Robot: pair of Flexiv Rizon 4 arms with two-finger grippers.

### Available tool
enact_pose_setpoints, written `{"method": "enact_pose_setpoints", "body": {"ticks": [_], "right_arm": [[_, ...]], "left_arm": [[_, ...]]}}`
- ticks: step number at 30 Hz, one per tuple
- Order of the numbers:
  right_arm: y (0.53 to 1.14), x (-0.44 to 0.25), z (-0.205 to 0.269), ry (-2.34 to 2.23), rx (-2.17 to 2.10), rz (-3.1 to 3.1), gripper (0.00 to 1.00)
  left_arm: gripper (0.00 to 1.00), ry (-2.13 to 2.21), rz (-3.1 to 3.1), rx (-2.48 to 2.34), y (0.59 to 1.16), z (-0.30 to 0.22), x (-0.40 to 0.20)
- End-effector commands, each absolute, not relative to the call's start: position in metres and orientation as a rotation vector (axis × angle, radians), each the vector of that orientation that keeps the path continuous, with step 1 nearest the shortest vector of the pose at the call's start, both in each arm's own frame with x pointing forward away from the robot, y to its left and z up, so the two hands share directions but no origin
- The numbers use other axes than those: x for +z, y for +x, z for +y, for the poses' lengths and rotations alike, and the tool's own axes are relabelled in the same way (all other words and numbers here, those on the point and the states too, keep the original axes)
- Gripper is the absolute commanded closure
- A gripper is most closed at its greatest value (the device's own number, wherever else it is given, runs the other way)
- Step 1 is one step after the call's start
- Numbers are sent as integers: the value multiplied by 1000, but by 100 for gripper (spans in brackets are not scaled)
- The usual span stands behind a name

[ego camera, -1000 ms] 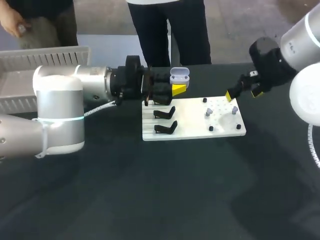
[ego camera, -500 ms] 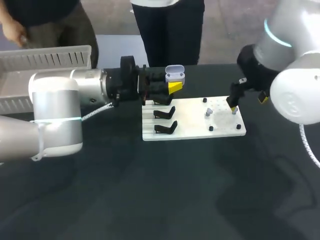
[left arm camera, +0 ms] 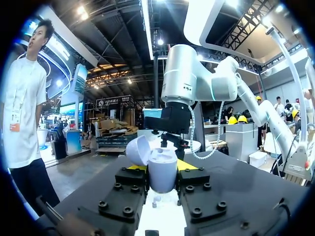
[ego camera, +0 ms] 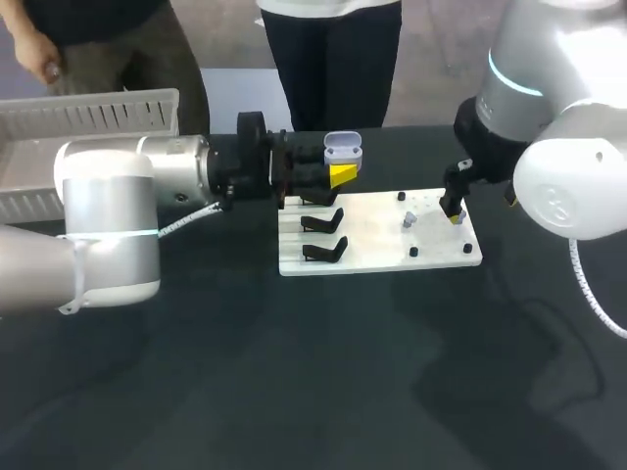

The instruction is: Pick up each earbud case from the left stands, insert the matching earbuds, close the lid, and place the case in the box.

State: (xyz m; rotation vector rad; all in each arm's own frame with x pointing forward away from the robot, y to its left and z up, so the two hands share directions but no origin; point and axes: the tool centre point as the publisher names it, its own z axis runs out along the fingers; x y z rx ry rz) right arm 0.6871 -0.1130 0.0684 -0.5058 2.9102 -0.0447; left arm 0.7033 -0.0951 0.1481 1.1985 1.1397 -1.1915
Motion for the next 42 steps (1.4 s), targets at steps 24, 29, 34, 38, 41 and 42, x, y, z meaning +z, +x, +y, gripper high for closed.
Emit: {"method": "enact_pose_setpoints", "body": {"ticks": [24, 29, 34, 38, 41, 42], "right_arm": [[711, 34, -99, -582, -187, 2947, 27], [712, 34, -98, -612, -206, 2941, 40], [712, 34, -99, -618, -214, 2945, 51], [710, 33, -99, -619, -216, 2946, 53], [709, 33, -99, -616, -213, 2948, 53], [708, 32, -99, -615, -213, 2949, 54]], "left_arm": [[100, 1196, 1140, -1189, 706, -97, 147], [100, 1196, 1140, -1189, 706, -97, 147], [100, 1196, 1140, -1189, 706, -97, 147], [100, 1196, 1140, -1189, 706, -97, 147], [100, 1196, 1140, -1189, 706, -97, 147], [100, 1196, 1140, -1189, 706, -97, 147]]}}
